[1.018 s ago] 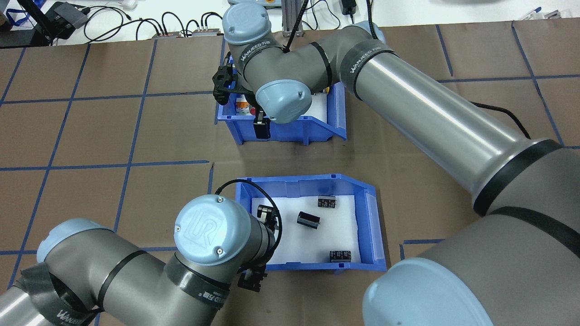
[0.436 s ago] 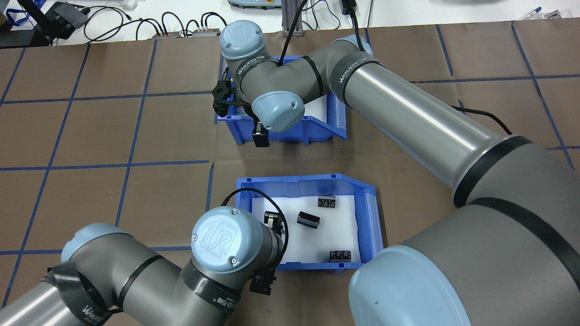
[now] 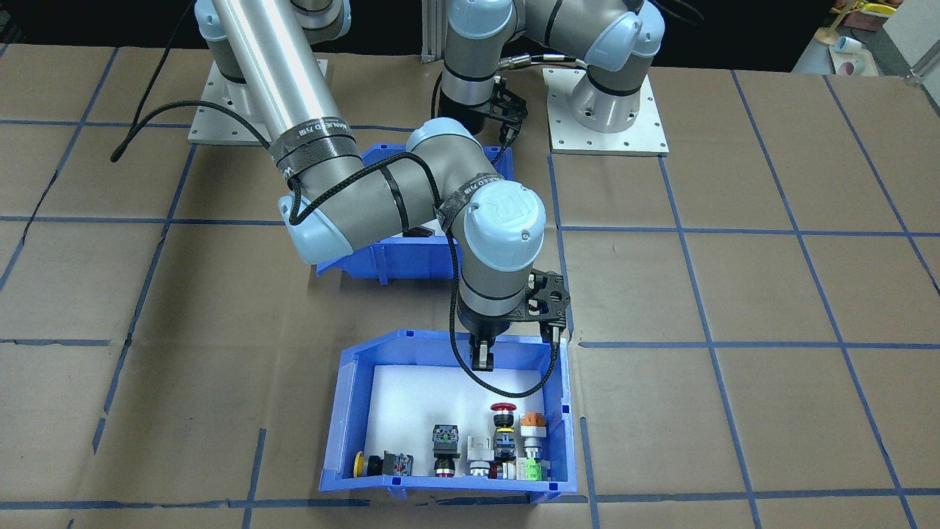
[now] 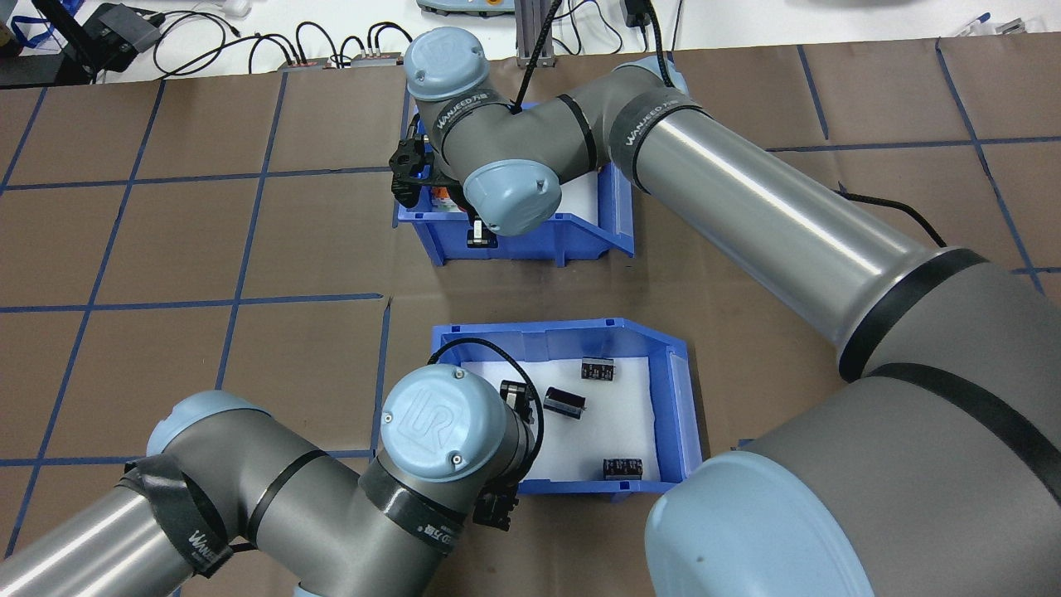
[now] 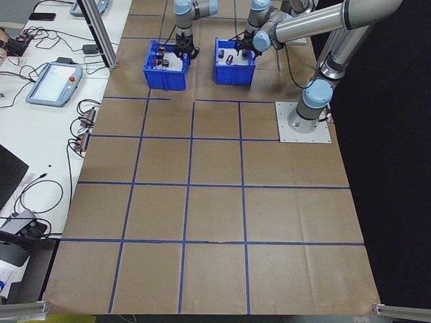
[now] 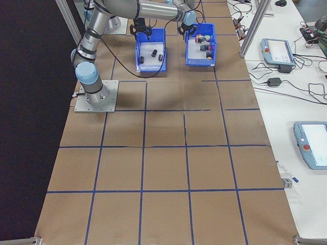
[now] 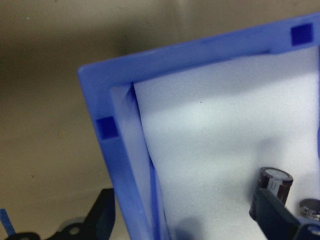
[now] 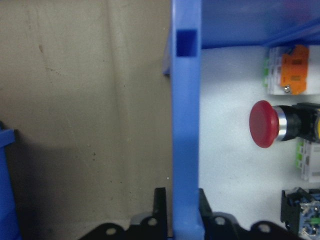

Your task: Place battery box in front

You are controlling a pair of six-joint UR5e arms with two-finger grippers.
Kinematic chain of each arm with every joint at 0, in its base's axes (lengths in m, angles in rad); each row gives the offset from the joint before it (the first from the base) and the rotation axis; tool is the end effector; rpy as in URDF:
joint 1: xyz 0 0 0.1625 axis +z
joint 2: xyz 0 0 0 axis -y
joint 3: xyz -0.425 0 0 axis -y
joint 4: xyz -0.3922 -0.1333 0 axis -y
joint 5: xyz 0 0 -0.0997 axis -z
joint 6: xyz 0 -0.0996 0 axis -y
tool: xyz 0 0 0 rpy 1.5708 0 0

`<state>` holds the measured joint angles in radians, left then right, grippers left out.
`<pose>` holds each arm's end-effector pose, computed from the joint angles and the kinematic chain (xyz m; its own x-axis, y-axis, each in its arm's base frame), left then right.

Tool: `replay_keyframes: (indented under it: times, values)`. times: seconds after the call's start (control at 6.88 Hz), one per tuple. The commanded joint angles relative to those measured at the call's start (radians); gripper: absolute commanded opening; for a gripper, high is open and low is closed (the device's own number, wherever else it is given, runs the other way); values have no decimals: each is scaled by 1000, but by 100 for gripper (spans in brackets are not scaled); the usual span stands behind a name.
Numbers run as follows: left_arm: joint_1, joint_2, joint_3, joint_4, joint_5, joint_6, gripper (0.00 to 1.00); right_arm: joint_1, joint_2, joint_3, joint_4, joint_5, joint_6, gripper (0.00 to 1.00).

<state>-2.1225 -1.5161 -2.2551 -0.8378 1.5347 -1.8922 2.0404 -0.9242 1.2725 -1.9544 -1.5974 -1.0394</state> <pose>-0.3279 -0.2716 0.2672 -0.2264 -0.9702 0.0866 -0.9703 0.2324 0.0667 0.4459 -0.5899 0.2719 -0.0621 -0.9971 0.0439 -0.9980 0.0623 0.0050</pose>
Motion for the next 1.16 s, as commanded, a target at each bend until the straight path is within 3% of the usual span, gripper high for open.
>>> replay_keyframes:
  times: [0.0,0.15,0.29,0.44,0.73,1.02]
  values:
    - [-5,-18,12,-4,-2,11,86,-14,-15,-50,3,-4,-10,6]
    - [-5,-19,14,-6,-1,12,80,-34,-28,-48,9,-12,-75,5]
    - [-5,-30,14,-6,-5,12,64,-72,-53,-44,20,-30,-126,5]
    - [-5,-30,15,3,-4,12,34,-116,-80,-27,22,-32,-180,5]
    - [-5,-32,14,2,-28,5,0,-230,-164,72,22,-32,-294,5]
    - [-1,-1,44,-21,-16,1,0,-352,-264,180,20,-33,-437,5]
